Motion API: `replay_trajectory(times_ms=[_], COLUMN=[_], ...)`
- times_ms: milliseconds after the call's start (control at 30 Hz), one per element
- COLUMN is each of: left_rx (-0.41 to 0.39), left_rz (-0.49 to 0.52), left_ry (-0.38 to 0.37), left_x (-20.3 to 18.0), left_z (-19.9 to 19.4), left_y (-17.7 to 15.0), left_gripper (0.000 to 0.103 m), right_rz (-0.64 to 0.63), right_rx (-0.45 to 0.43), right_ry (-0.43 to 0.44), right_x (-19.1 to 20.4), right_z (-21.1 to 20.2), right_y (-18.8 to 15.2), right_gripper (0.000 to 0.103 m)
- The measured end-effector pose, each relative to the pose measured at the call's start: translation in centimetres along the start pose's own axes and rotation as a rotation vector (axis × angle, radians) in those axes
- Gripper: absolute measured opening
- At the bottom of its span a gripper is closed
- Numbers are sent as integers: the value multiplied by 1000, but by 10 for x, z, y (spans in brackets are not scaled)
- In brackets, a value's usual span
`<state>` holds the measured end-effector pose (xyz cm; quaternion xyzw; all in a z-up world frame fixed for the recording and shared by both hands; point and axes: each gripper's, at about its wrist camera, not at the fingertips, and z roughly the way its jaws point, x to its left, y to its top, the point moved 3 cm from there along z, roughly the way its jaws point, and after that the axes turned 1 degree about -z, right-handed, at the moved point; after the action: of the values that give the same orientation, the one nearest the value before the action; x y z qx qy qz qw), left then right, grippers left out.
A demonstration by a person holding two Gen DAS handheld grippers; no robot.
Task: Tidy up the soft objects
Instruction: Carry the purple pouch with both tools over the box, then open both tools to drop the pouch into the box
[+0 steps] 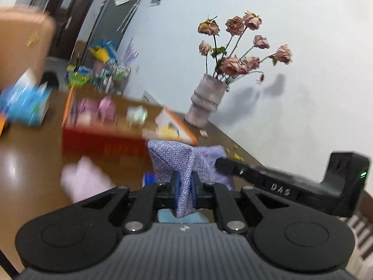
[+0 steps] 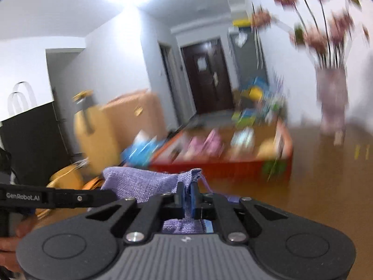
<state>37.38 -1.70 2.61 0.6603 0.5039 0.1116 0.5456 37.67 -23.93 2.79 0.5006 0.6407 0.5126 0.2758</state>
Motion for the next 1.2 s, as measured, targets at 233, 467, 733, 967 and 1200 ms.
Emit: replay_trajectory(times_ms=[233, 467, 733, 967, 1200], left_rx=[111, 309, 365, 334, 198], left_rz=[50, 10, -42, -31, 58], left_ry=[131, 307, 339, 353, 423], left_x=[39, 107, 137, 128, 91], left_z=[155, 257, 273, 250, 156], left_y=[103, 103, 90, 103, 152], left_gripper=[9, 9, 15, 53, 66], right_rz=[93, 60, -11, 2, -70], right_rx=[149, 345, 441, 407, 270], right_ry=[-44, -159, -204, -199, -225], right_x=[-73, -94, -89, -96, -87], right_z=[155, 278, 307, 280, 190], right_y=[89, 65, 37, 59, 125], right_gripper=[4, 4, 7, 18, 30])
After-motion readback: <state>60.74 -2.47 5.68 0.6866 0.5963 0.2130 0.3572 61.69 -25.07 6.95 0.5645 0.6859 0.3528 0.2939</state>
